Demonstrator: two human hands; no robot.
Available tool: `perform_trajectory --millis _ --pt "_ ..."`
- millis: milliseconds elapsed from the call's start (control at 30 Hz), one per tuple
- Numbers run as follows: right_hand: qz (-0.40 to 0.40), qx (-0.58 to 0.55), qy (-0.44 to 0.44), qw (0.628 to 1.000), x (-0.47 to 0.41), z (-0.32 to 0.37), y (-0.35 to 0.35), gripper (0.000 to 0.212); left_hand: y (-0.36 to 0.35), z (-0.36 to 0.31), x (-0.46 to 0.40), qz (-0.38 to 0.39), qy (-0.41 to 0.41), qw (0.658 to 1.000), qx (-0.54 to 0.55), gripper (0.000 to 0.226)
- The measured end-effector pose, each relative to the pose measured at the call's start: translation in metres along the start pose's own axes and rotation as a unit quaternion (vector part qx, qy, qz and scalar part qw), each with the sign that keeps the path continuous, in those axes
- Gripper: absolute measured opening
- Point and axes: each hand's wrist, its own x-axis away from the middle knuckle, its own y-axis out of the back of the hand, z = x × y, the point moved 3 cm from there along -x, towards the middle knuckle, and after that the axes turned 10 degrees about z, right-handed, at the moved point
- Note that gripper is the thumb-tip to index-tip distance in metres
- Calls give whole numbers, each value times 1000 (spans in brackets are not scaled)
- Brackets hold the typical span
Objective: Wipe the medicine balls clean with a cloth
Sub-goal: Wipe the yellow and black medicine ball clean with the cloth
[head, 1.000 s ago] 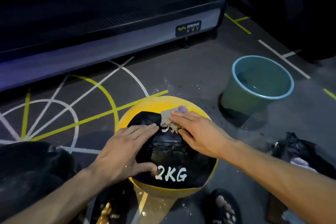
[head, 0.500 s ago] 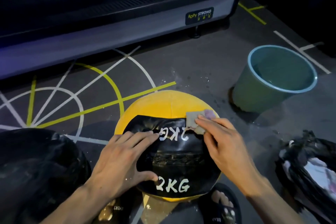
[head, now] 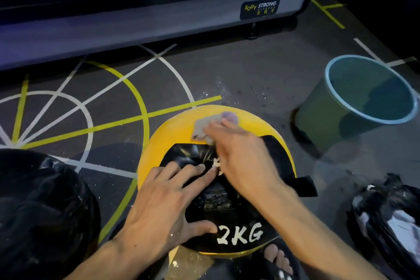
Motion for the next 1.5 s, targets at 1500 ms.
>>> perform_trajectory --millis 1500 --pt "-89 -10 91 992 58 -9 -7 41 8 50 -34 19 18 995 98 99"
